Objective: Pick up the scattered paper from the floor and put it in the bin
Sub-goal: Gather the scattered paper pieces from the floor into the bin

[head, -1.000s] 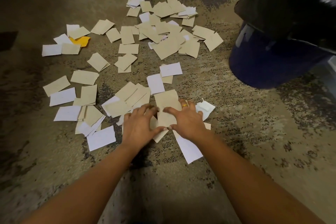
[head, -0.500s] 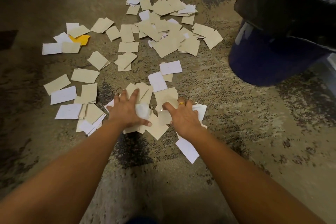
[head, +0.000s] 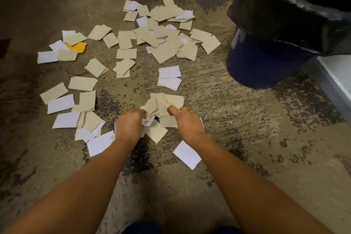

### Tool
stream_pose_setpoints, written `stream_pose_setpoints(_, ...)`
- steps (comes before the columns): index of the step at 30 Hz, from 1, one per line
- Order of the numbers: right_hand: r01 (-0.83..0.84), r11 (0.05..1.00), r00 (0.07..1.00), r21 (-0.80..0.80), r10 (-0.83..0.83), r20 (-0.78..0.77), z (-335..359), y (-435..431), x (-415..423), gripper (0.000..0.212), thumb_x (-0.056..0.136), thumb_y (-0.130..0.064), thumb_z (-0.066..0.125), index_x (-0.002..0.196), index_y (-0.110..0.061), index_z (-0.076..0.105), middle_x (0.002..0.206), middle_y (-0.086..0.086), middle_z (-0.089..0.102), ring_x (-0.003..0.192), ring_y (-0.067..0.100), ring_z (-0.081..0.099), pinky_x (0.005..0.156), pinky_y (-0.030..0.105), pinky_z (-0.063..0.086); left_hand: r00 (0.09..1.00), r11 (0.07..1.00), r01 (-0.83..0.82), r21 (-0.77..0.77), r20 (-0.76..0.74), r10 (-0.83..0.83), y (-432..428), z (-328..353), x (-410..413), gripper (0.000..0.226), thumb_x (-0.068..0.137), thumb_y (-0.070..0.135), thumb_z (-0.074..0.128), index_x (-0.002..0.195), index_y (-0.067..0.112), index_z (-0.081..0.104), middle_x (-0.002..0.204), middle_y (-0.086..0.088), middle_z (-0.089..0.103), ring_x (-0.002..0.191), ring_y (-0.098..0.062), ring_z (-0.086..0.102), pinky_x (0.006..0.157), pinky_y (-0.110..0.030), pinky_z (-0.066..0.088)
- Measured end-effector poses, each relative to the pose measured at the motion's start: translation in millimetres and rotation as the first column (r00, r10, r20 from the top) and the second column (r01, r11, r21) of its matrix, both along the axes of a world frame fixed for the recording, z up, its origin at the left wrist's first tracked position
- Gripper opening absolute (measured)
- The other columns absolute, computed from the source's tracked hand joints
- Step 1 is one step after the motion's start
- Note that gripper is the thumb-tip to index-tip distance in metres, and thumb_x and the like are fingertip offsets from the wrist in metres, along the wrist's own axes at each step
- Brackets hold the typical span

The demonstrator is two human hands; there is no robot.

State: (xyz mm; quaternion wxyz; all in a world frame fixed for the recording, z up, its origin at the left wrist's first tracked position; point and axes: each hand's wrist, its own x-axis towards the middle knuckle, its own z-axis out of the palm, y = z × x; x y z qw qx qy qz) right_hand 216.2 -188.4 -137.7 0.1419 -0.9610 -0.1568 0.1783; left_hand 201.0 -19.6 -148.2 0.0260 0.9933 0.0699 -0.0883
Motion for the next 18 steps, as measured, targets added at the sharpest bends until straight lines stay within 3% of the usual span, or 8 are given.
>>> stream_pose_setpoints(4,0.018,0.999,0.999,0.033,-0.019,0.028,15,-19,-3,0.059,0.081,0.016,0.038,0.128,-0.02,0.035,0.106,0.018,0.052,0.098,0.035,0.051,0.073,0.038,0.04,0.998,0.997,0.044,0.066,-0.055,-0.041,-1,13,0,0.024,0.092,0.014,0.053,0.114,0.018,0.062,0.097,-0.009,0.069,0.089,-0.028,0.065,0.071,-0.034,0.05)
stream_pose_setpoints(7,0.031,0.998,0.997,0.06,-0.035,0.072,28,-32,-4,0.053,0.082,0.011,0.04,0.124,-0.022,0.035,0.104,0.016,0.052,0.096,0.033,0.052,0.072,0.038,0.039,0.999,0.999,0.032,0.003,-0.026,-0.032,-8,28,-3,0.022,0.09,0.005,0.053,0.107,0.013,0.064,0.093,-0.012,0.069,0.087,-0.029,0.064,0.073,-0.036,0.05)
stream_pose_setpoints(11,0.058,0.994,0.986,0.088,-0.071,0.151,53,-46,-4,0.047,0.084,0.003,0.052,0.118,-0.025,0.035,0.101,0.013,0.053,0.092,0.031,0.054,0.073,0.038,0.042,0.999,0.995,-0.016,-0.102,0.029,0.019,-18,57,-3,0.039,0.084,-0.009,0.045,0.111,0.01,0.065,0.098,-0.017,0.068,0.093,-0.034,0.063,0.075,-0.038,0.049)
stream_pose_setpoints(18,0.122,0.979,0.933,0.16,-0.169,0.318,104,-65,-10,0.043,0.09,0.003,0.044,0.121,-0.026,0.037,0.106,0.01,0.056,0.098,0.028,0.054,0.081,0.036,0.043,0.975,0.933,-0.102,-0.346,0.153,0.163,-32,118,6,0.043,0.087,-0.009,0.044,0.12,0.01,0.064,0.106,-0.019,0.067,0.096,-0.033,0.062,0.073,-0.034,0.046)
